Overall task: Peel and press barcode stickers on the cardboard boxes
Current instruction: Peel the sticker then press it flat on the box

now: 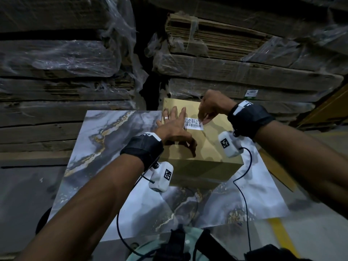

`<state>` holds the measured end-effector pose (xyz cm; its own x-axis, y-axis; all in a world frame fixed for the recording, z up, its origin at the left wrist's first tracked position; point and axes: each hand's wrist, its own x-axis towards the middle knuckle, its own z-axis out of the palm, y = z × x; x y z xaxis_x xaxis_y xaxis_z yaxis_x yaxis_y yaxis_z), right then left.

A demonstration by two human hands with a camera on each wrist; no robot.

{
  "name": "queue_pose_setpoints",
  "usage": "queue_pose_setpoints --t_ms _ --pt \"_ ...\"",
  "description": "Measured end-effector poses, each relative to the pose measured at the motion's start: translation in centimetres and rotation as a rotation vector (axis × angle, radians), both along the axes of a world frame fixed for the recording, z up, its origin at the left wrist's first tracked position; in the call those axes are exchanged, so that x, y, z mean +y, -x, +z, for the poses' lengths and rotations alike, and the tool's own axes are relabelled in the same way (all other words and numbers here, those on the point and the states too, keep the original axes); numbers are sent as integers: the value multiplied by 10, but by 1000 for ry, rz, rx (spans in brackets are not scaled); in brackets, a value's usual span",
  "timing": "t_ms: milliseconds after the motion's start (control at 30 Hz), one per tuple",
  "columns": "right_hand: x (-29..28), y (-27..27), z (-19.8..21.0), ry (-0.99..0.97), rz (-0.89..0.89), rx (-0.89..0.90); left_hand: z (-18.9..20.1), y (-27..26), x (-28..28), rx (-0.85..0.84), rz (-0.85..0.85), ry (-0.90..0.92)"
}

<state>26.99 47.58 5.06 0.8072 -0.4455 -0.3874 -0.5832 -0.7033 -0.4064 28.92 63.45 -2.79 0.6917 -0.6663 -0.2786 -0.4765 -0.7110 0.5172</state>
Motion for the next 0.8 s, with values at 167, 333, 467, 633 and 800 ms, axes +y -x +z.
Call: queue_pose_setpoints --t_ms 167,333,467,633,800 --pt "0 -6 6 -131 -88 153 1 -2 -1 4 -5 -26" --pt "-12 0 -3 -23 24 32 -3 -6 0 6 -8 -21" --pt "-14 13 -5 230 246 -34 -2 -5 0 31 4 -10" --pt "-26 19 -1 477 795 35 -1 -5 -1 0 12 -18" --pt "-44 25 -14 630 1080 -95 0 -4 0 -3 15 -30"
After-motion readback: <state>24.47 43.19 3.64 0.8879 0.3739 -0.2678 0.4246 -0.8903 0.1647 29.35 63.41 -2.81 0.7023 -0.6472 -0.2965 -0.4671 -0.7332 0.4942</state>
